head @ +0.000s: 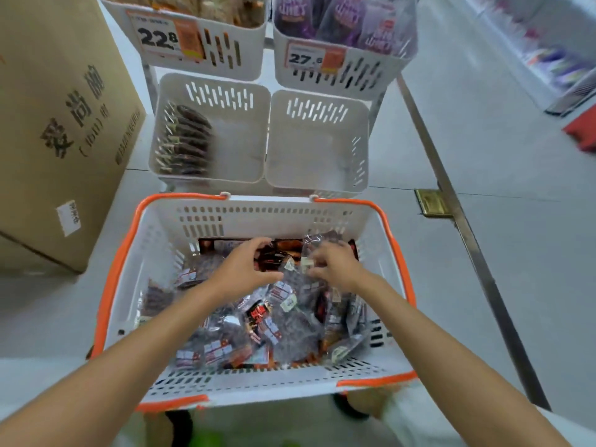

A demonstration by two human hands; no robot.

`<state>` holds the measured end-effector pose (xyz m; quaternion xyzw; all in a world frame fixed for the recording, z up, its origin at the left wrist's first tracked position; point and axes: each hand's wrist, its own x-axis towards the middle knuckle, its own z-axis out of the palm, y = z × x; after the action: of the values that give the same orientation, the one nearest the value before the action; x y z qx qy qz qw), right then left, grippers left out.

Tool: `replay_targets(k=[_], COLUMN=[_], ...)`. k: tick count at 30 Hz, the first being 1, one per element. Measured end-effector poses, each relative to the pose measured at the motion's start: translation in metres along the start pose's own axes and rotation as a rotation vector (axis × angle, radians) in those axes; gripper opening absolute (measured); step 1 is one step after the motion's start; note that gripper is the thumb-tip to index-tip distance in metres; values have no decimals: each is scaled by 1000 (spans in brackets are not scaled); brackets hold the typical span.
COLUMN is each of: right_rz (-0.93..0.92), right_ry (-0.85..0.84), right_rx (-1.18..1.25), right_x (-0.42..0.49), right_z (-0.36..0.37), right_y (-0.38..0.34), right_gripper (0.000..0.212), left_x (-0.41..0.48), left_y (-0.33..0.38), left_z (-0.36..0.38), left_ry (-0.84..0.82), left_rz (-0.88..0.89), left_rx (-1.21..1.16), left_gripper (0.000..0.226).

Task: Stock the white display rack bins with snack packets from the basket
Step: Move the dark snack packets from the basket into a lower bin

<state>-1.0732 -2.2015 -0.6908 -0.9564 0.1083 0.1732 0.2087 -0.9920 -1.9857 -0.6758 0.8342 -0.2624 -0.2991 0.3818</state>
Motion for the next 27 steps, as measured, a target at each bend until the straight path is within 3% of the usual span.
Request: replay_targets(k=[2,3,5,6,8,10,12,13,15,19,23,25,27], right_rz=[-110,-152,-161,-131,-48,44,93,86,52,-58,-174,-213,-230], right_ry=[136,143,99,84,23,-175,-371,-391,-294,-112,80,211,149], right_rx=[340,472,608,615,491,269,46,-7,53,460,511,461,435], right_x=[-10,-16,-26,-29,-31,-30,-25,-22,-18,-8,12,21,31], right_z=[-23,-34,-48,-50,-44,-26,-3,7,16,-12,-40,-55,-77], right_y=[-20,-28,-34,-30,-8,17,33,37,34,-10,-74,-96,-105], right_gripper=[12,13,39,54,74,81,66,46,15,12,8,25,63], left_x=[2,6,14,16,13,4,-4,-8,-15,-16,-6,2,10], left_y=[14,18,22,19,11,0,-12,-18,-26,-23,-6,-6,-7], left_z=[7,11,15,15,11,7,5,5,3,-1,-10,-21,-41], left_ry=[-38,-51,9,42,64,44,14,3,6,23,-132,-145,-109], left_rz=[35,52,30,-23,-133,-197,-238,-258,-300,-268,-171,-137,-102], left_rx=[-53,-95,-183,-233,-317,-389,-445,-465,-500,-508,-395,-395,-391], left_gripper=[84,68,31,24,22,23,25,27,38,43,39,44,35])
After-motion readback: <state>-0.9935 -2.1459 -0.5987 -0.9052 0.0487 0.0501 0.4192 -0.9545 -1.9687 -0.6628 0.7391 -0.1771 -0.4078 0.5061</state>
